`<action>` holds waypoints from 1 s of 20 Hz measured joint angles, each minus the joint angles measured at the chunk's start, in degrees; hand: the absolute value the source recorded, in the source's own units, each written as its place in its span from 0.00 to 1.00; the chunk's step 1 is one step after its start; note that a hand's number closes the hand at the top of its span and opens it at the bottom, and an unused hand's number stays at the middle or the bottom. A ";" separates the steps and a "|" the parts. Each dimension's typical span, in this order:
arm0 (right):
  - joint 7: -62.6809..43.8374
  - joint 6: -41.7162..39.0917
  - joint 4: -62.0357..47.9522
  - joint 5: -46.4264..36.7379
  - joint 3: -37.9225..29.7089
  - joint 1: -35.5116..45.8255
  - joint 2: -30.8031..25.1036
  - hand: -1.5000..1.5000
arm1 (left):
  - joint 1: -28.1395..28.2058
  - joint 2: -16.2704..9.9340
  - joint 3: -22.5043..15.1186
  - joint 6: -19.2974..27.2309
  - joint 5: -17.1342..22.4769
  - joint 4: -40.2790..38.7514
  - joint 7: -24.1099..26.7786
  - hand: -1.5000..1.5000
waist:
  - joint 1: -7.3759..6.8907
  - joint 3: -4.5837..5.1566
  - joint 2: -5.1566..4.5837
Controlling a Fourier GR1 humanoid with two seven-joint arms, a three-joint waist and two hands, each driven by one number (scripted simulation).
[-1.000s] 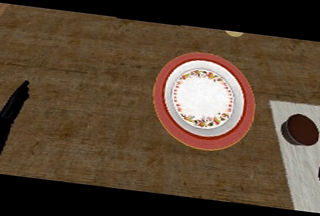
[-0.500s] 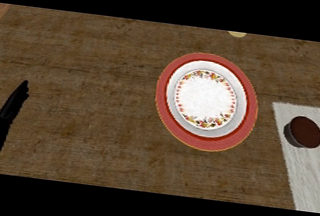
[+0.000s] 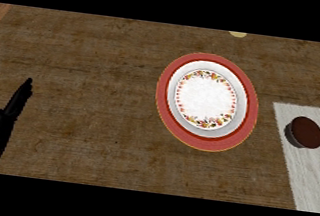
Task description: Pick the eggplant from the placemat and place it in the plate
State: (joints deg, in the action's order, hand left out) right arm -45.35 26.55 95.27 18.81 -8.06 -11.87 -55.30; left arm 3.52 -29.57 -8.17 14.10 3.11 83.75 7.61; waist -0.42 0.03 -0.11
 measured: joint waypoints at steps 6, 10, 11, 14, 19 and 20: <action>-0.32 -10.72 -8.24 0.21 3.38 4.45 -0.19 0.00 | -0.30 0.50 1.19 -1.35 -0.35 -0.77 0.68 0.50 | -0.23 -0.05 -0.04; 0.75 -16.46 -12.85 -0.89 4.34 6.90 1.36 0.00 | 0.77 1.00 2.01 -1.66 -1.35 0.61 0.19 0.50 | -0.11 -0.05 0.03; 0.62 -17.30 -13.19 -1.20 4.35 7.40 1.94 0.00 | 1.64 1.59 1.73 -1.67 -1.74 1.45 0.20 0.50 | -0.07 -0.05 0.06; 3.34 -21.46 -17.43 -2.00 3.22 8.75 3.39 0.00 | 1.60 2.37 2.77 -2.52 -2.30 0.79 0.30 0.50 | 0.10 -0.04 0.08; 4.89 -25.35 -21.29 -4.54 2.92 11.78 6.96 0.00 | 0.90 3.11 4.84 -4.45 -3.31 -0.33 0.32 0.50 | 0.22 -0.04 0.09; 5.46 -26.03 -21.99 -5.02 2.81 11.79 7.76 0.00 | 1.50 3.39 5.11 -4.63 -3.58 -0.07 0.63 0.50 | 0.22 -0.03 0.10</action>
State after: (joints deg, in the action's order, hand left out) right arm -39.90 0.52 73.28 13.78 -5.25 -0.08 -47.53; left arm 5.01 -26.18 -3.06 9.47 -0.47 83.68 8.24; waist -0.21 0.00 -0.01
